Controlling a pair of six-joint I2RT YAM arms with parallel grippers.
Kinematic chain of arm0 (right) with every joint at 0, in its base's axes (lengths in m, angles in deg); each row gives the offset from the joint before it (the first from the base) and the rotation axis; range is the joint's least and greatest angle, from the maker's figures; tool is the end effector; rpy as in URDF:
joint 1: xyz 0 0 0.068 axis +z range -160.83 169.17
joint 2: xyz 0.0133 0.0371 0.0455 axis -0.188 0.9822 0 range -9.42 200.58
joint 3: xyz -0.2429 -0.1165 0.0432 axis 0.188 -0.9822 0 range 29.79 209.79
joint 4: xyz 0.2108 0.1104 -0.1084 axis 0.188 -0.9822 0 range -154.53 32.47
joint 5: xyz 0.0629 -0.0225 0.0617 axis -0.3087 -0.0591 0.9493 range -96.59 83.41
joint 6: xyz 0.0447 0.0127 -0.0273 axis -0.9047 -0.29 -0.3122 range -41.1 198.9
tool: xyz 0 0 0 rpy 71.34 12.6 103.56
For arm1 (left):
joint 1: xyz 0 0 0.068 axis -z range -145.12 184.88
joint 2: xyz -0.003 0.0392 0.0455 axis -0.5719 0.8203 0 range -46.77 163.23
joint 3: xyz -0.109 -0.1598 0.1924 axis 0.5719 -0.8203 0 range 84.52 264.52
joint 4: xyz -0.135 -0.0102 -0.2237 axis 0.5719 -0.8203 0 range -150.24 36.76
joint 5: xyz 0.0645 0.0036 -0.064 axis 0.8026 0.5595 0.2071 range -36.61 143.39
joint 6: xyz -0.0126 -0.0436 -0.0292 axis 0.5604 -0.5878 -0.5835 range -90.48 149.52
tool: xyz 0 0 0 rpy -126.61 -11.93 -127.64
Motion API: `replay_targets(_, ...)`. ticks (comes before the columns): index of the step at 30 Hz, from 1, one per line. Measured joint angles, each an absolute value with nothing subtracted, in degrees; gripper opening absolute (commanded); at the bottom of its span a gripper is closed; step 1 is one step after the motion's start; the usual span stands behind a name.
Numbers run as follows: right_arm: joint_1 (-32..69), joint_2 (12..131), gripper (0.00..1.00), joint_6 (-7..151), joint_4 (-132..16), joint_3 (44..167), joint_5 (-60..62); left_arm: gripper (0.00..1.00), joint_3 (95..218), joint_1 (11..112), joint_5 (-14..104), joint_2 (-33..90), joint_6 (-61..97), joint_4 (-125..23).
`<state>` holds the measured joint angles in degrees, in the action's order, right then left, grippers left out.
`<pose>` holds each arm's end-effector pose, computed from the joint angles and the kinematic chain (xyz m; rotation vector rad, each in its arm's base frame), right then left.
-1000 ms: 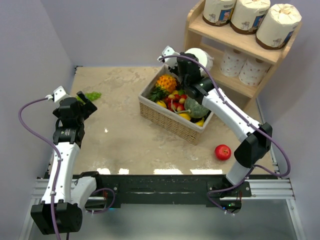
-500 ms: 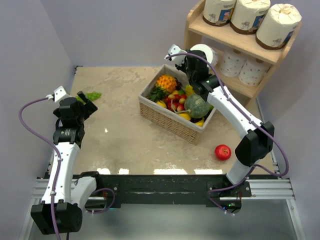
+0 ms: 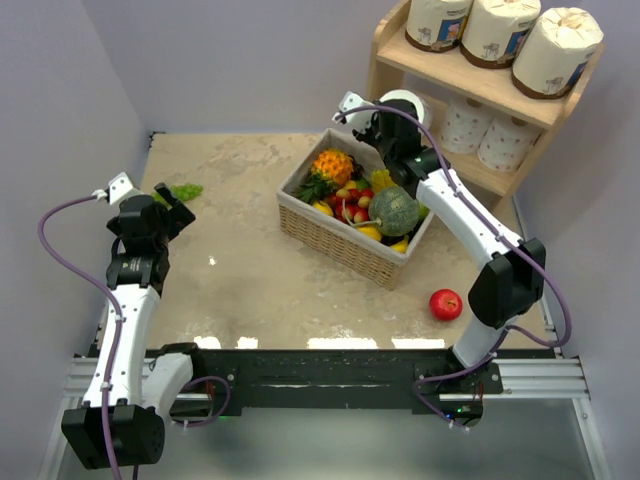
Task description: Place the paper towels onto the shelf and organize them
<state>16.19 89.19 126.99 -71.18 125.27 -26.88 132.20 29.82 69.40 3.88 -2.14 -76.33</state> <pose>0.3711 0.1755 0.3901 -0.9425 1.6334 -0.5827 0.1959 0.0273 0.3174 -0.7962 1.8420 -0.0133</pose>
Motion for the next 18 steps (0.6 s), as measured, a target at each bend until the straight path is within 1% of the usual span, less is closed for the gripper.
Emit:
replay_targets(15, 13.53, 90.50, 0.42, 128.85, -69.93, 125.27, -22.88, 0.99, 131.85, 29.82, 69.38, 3.88, -2.14, -76.33)
replay_targets(18, 13.13, 90.58, 0.44, 128.98, -69.78, 125.27, -22.03, 0.99, 131.85, 29.82, 69.40, 3.88, -2.14, -76.35)
